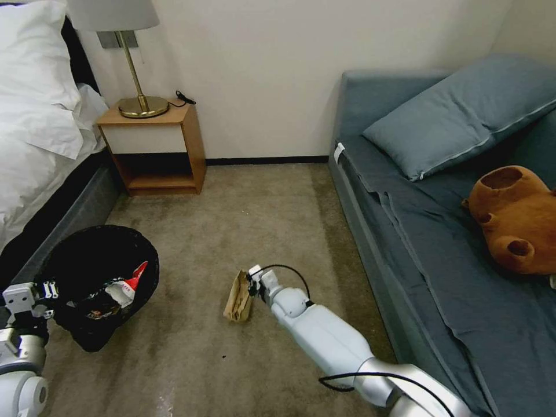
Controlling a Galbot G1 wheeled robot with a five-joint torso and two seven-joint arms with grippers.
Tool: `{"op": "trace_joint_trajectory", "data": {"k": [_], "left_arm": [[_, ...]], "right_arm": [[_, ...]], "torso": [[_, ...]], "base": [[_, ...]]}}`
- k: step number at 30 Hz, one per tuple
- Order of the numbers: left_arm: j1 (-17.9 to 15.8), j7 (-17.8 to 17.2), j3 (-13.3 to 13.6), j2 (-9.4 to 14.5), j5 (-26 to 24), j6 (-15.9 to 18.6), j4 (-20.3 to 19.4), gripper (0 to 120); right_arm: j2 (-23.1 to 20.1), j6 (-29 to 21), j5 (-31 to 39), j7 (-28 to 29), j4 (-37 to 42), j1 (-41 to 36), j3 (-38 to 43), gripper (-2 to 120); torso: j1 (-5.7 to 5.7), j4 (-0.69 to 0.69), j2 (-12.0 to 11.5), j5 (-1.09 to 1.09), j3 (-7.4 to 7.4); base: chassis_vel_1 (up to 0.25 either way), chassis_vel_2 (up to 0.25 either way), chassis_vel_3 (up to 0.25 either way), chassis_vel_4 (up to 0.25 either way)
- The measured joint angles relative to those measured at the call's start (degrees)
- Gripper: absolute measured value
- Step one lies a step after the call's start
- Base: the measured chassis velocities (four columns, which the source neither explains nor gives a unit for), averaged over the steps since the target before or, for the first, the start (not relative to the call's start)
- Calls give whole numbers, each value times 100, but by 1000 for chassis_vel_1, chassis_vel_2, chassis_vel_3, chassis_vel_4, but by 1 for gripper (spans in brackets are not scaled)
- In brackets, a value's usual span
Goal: Pick up the trash bin, then pick up the garbage on the floor and place it into the trash bin.
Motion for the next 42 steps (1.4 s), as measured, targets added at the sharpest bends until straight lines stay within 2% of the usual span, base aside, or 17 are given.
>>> {"op": "trace_joint_trajectory", "data": {"k": [4, 9, 15, 20, 23, 30, 33, 39, 42], "left_arm": [[-23, -7, 63, -11, 47, 34, -40, 4], [-119, -60, 205, -11, 92, 160, -89, 4], [-210, -91, 344, -46, 179, 198, -92, 4], [-215, -148, 590, -113, 178, 309, -304, 4], [-203, -176, 706, -136, 160, 387, -487, 4], [-216, -207, 802, -143, 160, 425, -555, 4], [-200, -215, 844, -162, 164, 426, -564, 4], [-181, -213, 830, -153, 152, 410, -547, 4], [-173, -211, 790, -131, 122, 376, -520, 4]], "right_arm": [[-112, -100, 212, 67, 273, 147, -39, 0], [-164, -417, 805, 317, 947, 621, -139, 0], [-163, -628, 1189, 476, 1274, 1113, -254, 0], [-154, -783, 1773, 655, 1751, 1574, -366, 0], [-42, -894, 2037, 737, 2155, 1590, -265, 0], [118, -958, 2158, 796, 2459, 1547, -220, 0], [299, -995, 2197, 840, 2750, 1258, -356, 0], [395, -1003, 2121, 855, 2880, 892, -489, 0], [570, -974, 1812, 860, 2859, 502, -628, 0]], "torso": [[0, -1, 0, 0, 0], [0, 1, 0, 0, 0], [0, 1, 0, 0, 0], [0, 0, 0, -1, 0], [0, 0, 0, -1, 0], [0, 1, 0, -1, 0], [0, 1, 0, 0, 0], [0, 1, 0, -1, 0], [0, 2, 0, -1, 0]], "base": [[0, 0, 0, 0], [0, 0, 0, 0], [0, 0, 0, 0], [0, 0, 0, 0], [0, 0, 0, 0], [0, 0, 0, 0], [0, 0, 0, 0], [0, 0, 0, 0], [0, 0, 0, 0]]}}
